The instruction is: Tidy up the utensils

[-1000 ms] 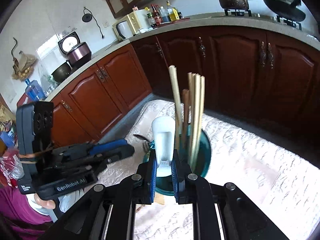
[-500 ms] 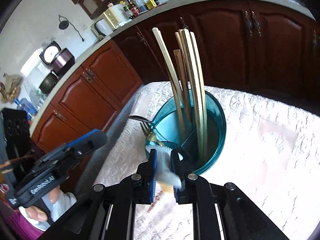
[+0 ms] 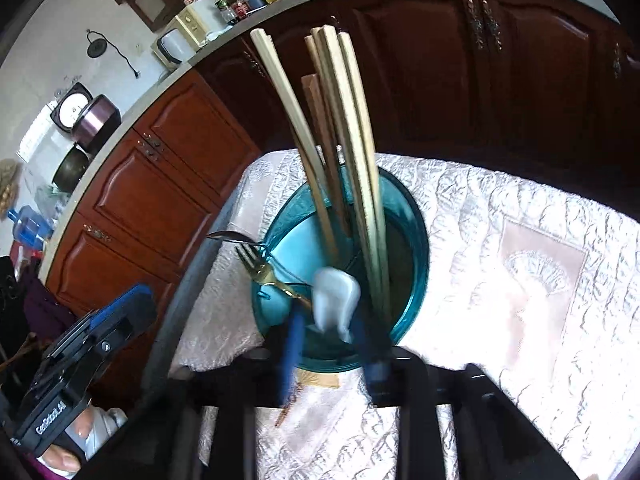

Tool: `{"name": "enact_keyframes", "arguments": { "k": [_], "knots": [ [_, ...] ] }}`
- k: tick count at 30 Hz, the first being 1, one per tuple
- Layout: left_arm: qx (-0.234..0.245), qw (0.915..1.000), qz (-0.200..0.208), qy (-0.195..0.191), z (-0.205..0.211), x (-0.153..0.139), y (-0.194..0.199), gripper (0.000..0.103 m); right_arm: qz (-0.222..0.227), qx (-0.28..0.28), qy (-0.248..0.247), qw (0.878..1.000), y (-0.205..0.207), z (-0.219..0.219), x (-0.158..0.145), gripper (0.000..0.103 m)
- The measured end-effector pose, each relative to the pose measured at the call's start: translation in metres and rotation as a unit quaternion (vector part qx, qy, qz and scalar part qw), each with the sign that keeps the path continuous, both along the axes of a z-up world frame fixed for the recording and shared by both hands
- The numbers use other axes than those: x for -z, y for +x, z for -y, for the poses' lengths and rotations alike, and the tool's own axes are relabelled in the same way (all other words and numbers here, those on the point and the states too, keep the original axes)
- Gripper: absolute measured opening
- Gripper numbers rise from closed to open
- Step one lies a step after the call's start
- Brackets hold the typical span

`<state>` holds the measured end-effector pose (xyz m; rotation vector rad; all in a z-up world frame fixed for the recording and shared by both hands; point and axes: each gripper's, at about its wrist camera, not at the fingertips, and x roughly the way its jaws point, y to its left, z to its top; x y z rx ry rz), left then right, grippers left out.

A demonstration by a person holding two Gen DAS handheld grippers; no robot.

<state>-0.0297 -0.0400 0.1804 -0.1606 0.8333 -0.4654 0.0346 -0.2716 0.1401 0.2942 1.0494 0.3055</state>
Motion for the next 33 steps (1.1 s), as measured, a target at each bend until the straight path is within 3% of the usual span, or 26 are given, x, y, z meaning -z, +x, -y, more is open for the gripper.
{"name": "enact_keyframes", "arguments": {
  "k": [10,15,19,33],
  "knots": [
    [-0.001,0.9997,0.013,0.020,0.011,-0.001,-0.011,0.039,0.054,0.034,0.010,0.998,-0.038,0.030,-0.023,0.037],
    [-0.004,0.9988,0.028,0.040,0.019,-0.004,-0.019,0.042,0.085,0.059,-0.020,0.994,-0.062,0.034,-0.033,0.038],
    [-0.009,0.9979,0.035,0.054,0.026,-0.007,-0.024,0.043,0.104,0.070,-0.048,0.991,-0.074,0.029,-0.039,0.038],
    [-0.020,0.9949,0.050,0.085,0.032,-0.015,-0.042,0.043,0.145,0.080,-0.075,0.983,-0.088,0.012,-0.059,0.042]
  ]
}}
